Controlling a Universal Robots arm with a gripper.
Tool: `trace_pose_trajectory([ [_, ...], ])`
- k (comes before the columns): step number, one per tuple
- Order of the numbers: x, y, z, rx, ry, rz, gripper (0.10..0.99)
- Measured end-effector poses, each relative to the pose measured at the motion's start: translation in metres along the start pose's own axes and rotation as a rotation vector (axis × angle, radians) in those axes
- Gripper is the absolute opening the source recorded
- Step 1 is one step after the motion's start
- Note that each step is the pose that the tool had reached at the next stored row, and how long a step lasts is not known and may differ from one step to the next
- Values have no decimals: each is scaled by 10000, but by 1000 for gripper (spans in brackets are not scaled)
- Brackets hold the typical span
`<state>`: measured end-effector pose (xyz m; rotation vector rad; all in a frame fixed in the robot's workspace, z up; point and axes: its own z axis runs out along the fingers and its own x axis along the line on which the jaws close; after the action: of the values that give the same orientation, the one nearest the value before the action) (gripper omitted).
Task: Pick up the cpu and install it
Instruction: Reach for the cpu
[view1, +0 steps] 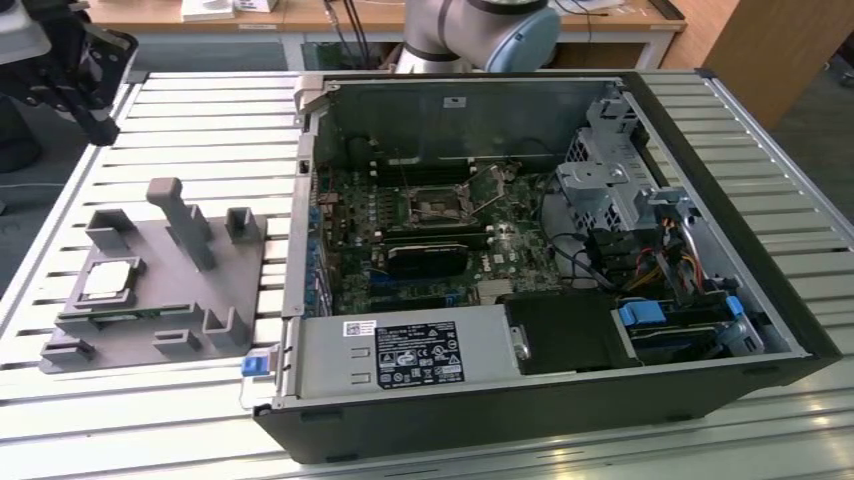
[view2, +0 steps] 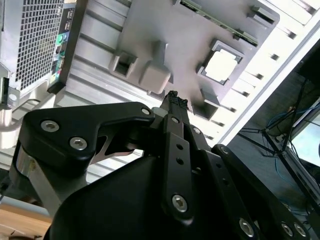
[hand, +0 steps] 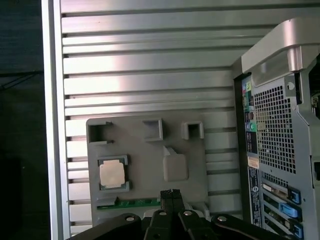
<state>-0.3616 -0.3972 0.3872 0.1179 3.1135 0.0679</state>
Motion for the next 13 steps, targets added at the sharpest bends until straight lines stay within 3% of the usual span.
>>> trace_pose_trajectory([
  [13, 592, -45, 3, 1, 1, 0, 106],
])
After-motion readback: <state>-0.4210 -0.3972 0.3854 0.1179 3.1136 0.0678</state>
